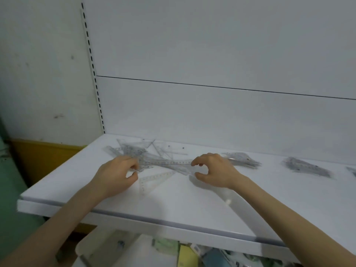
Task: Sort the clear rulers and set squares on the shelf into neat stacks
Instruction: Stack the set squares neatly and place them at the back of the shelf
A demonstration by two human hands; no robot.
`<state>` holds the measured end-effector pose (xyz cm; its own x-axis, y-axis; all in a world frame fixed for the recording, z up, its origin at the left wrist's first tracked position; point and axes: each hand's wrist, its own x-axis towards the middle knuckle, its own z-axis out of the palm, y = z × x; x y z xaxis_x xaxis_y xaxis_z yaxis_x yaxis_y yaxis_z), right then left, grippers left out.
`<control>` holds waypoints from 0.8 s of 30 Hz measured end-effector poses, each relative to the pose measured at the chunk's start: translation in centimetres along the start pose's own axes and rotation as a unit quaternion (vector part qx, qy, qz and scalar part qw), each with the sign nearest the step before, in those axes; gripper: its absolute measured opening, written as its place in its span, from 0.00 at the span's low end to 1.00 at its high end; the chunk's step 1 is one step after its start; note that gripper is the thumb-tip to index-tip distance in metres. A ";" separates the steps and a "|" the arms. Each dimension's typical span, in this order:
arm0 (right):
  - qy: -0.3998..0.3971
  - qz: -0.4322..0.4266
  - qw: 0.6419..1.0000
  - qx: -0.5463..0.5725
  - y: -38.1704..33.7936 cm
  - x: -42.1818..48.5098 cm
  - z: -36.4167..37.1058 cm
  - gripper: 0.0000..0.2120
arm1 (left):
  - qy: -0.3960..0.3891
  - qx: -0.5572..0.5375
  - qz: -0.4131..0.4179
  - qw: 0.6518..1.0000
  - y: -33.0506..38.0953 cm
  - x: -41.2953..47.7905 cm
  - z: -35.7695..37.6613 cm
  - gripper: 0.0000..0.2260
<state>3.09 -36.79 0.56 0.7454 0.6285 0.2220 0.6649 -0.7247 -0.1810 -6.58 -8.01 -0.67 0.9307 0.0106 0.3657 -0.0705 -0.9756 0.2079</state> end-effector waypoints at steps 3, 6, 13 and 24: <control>-0.005 0.003 1.000 0.007 -3.2 2.1 1.5 0.15 | -0.007 -0.019 0.010 1.000 -4.3 -0.2 -0.7 0.06; 0.013 0.026 1.000 0.009 -5.9 3.9 2.8 0.15 | -0.019 -0.046 0.032 0.998 -7.5 -0.1 -1.3 0.04; 0.013 0.085 0.996 0.020 -9.6 7.2 4.2 0.15 | -0.040 -0.075 0.051 0.995 -11.2 2.3 -1.0 0.03; -0.101 0.106 0.988 -0.042 -10.8 18.1 5.9 0.25 | -0.131 -0.062 0.075 0.987 -9.5 6.8 1.2 0.29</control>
<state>9.73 -15.91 0.84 0.8669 0.4983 -0.0093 0.4937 -0.8611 -0.1215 0.85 1.10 -1.26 0.9659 -0.2054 0.1576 -0.2436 -0.9272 0.2845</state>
